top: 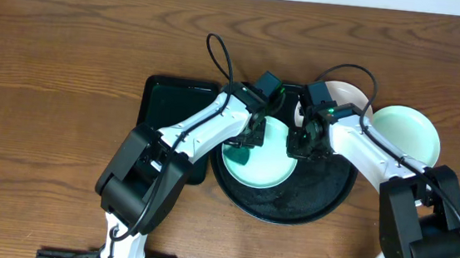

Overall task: Clean dirty plates on tray and stack at the side
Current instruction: 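Scrub the white plate with the sponge in the left gripper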

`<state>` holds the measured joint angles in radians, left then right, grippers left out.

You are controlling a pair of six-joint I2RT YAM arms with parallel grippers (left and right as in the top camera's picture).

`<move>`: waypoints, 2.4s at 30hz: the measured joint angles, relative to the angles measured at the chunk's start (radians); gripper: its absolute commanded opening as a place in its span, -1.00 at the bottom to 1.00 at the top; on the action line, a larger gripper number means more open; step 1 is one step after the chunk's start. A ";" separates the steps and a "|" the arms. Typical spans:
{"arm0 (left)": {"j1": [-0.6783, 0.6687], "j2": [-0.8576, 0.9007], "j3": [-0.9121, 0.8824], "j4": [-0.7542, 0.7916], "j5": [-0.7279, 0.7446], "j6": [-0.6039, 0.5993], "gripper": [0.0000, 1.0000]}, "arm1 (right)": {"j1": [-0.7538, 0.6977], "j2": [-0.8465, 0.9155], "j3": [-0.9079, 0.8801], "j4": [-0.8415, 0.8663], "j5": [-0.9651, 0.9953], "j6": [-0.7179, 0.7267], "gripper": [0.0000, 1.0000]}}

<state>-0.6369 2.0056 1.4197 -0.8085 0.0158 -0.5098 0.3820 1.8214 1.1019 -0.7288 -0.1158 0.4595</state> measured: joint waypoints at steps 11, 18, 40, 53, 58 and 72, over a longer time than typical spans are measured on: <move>0.000 0.000 0.000 -0.007 0.000 -0.003 -0.40 | 0.000 0.000 0.000 0.000 -0.003 0.000 -0.85; 0.000 0.000 0.000 -0.014 0.000 -0.010 -0.21 | 0.000 0.000 0.000 0.000 -0.002 0.000 -0.83; 0.000 -0.001 0.000 -0.014 0.034 0.062 -0.54 | 0.001 0.000 0.000 0.002 -0.008 -0.002 -0.97; 0.000 -0.029 -0.072 0.063 0.034 0.065 -0.85 | 0.001 0.000 0.000 0.001 -0.008 -0.022 -0.97; 0.000 -0.045 -0.111 0.116 0.034 0.066 -0.85 | 0.001 0.000 0.000 0.001 -0.009 -0.023 -0.97; 0.008 -0.044 -0.130 0.145 0.082 0.066 -0.85 | 0.001 0.000 0.000 0.002 -0.009 -0.023 -0.97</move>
<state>-0.6285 1.9614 1.2896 -0.6636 0.0978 -0.4442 0.3832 1.8214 1.1019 -0.7273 -0.1246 0.4362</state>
